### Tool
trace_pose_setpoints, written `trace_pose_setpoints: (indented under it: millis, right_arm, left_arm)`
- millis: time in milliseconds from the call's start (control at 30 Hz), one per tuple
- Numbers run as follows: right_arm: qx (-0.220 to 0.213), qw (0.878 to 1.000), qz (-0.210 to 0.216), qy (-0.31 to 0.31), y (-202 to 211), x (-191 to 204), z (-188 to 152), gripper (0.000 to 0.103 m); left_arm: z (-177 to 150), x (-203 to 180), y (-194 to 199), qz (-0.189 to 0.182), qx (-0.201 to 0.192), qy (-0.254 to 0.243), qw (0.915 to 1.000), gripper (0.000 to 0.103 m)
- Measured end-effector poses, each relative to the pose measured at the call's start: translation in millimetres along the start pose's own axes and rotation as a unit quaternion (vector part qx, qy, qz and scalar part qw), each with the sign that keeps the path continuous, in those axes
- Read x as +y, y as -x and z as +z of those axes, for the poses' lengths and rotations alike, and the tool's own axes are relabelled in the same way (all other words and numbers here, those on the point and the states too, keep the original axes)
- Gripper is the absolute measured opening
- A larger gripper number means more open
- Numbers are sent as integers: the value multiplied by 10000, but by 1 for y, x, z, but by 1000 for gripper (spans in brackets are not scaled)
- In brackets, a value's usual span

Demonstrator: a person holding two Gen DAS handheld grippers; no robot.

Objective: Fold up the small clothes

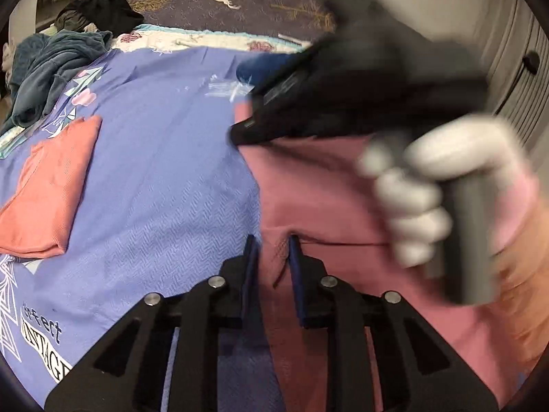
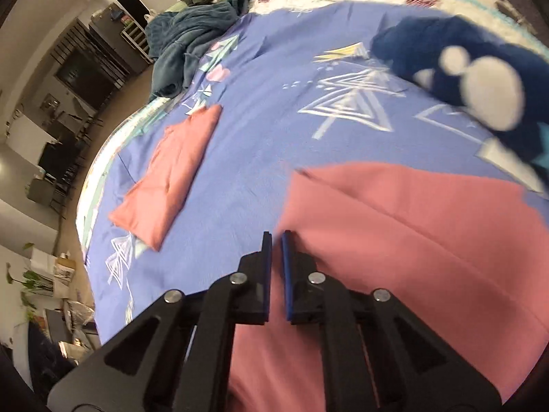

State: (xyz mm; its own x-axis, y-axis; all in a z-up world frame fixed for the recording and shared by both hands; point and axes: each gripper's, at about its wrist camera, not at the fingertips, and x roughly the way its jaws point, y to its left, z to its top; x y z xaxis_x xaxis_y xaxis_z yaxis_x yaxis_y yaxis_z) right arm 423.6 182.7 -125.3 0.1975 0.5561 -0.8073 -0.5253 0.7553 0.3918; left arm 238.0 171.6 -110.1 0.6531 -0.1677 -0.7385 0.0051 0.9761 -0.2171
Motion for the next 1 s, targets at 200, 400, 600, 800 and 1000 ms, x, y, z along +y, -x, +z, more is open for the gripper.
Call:
trace_pose_setpoints:
  millis: [200,400,600,800,1000]
  right_arm:
    - [-649,9973,-327,105,44,6,-13,6]
    - [-2167,9731,-762,-198,192,-49,-119,32]
    - [-2634,9265,-1319,-2340,305,-177,-249,37]
    - [-3503,8074,-1407,-4535,387,-257,-408,37]
    - [-3739,7176,-1174,-5757,422,-318,-509,48]
  left_arm:
    - [-4,-6,3,153,-60,-167,9997,22]
    - [-9,8,29,-370,-416,154,9983,21]
    - [7,-47,70,-763,-1143,-402,9897,57]
    - [18,-102,-2,-785,-262,-665,9943,76]
    - [9,-129,-41,-150,306,-1119,9931,91]
